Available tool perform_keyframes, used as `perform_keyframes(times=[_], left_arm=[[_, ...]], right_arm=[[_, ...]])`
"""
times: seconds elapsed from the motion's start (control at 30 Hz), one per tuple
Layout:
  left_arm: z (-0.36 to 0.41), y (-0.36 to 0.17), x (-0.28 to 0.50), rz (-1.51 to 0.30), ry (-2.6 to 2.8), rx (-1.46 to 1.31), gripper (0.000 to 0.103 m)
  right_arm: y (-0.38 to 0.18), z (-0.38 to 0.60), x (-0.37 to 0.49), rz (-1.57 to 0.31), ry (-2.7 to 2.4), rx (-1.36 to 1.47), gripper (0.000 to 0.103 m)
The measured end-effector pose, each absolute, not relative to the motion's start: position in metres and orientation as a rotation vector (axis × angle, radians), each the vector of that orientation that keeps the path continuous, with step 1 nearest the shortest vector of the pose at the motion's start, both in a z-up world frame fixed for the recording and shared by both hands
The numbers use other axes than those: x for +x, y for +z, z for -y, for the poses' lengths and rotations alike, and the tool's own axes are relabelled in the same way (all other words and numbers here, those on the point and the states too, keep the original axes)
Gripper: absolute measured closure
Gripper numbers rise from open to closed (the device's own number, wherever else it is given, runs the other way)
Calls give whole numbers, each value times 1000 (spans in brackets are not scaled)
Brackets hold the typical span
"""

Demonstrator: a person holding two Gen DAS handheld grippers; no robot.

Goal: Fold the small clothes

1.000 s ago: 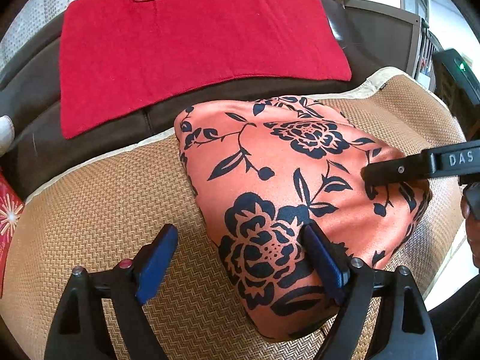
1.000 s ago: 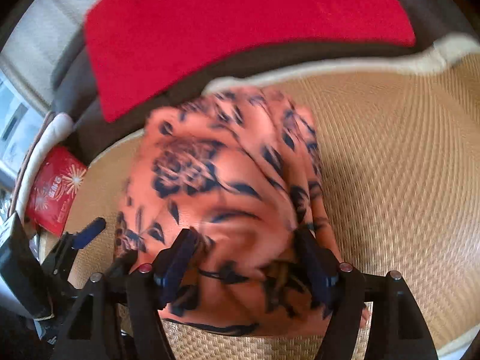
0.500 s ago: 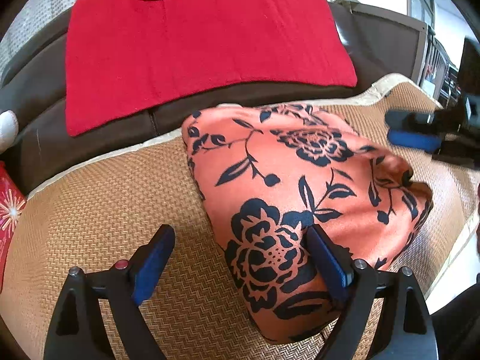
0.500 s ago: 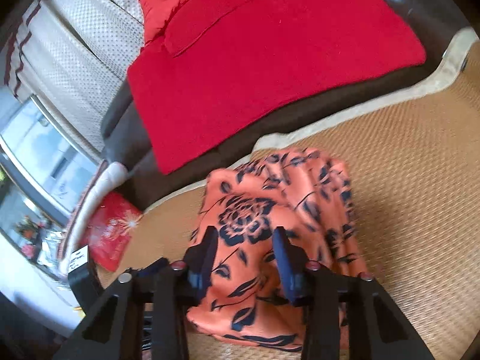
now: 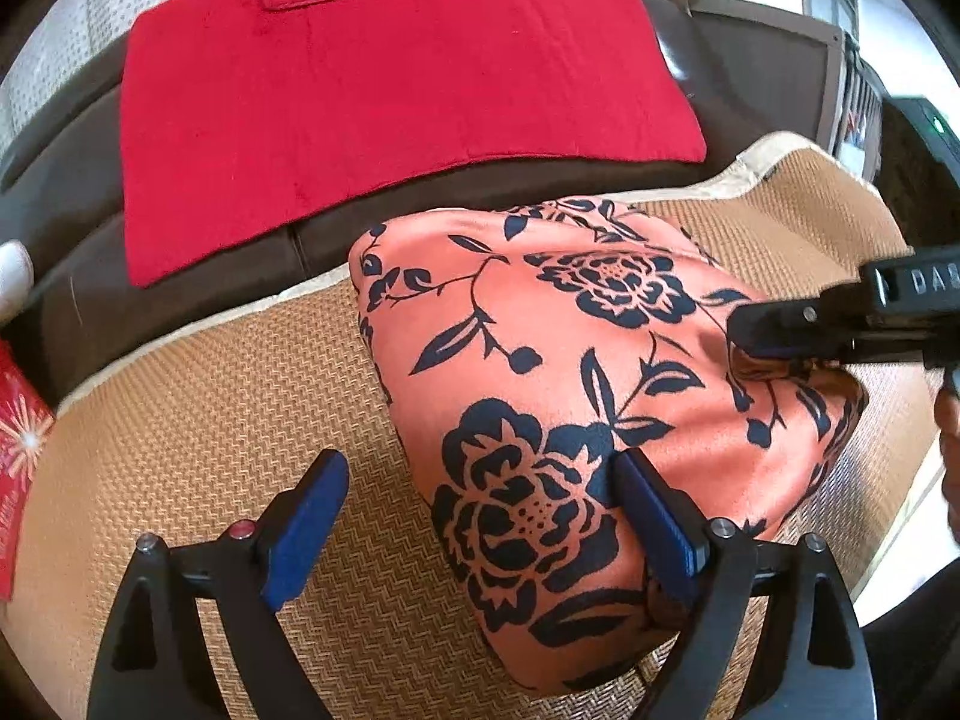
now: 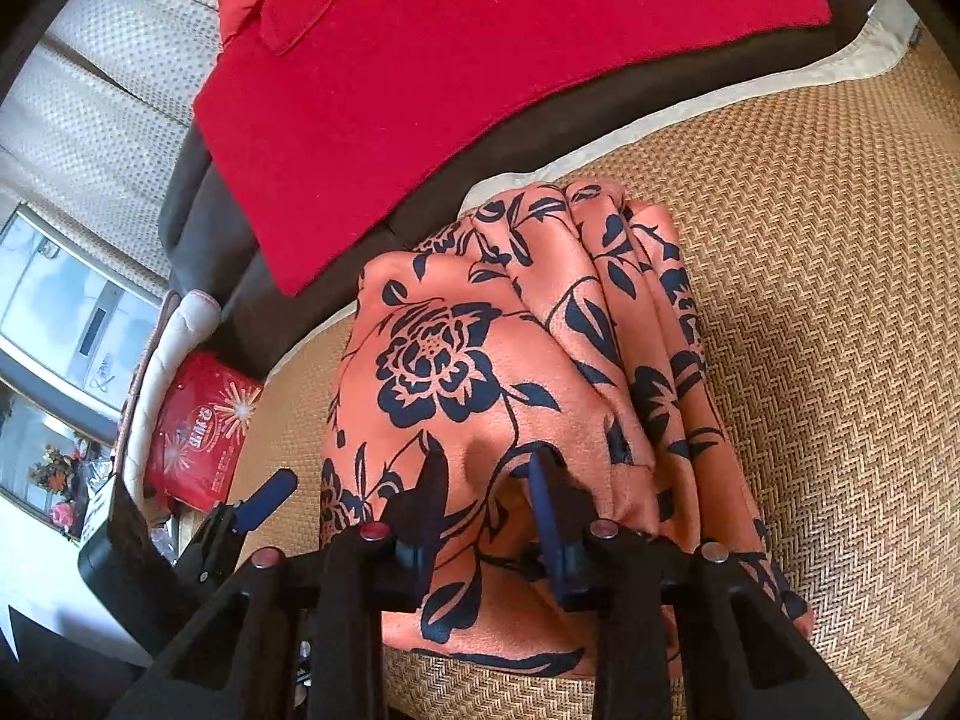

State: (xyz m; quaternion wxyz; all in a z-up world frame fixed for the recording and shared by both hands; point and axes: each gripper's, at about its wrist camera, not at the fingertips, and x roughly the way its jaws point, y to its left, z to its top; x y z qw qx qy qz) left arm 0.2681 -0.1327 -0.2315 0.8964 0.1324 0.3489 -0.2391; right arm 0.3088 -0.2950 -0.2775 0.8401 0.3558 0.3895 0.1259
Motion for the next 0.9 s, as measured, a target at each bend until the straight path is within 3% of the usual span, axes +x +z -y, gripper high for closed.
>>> perform_keyframes(times=[0.43, 0.6, 0.7, 0.9], left_arm=[[117, -202, 284, -595, -362, 219, 13], [126, -231, 302, -736, -365, 233, 13], [134, -233, 300, -708, -349, 280, 13], [128, -231, 300, -744, -337, 219, 13]], right_arm=[[-251, 301, 293, -628, 329, 839, 68], [-270, 296, 311, -723, 333, 908, 68], [-289, 287, 323, -849, 319, 893, 70], [-282, 287, 307, -819, 321, 902, 70]])
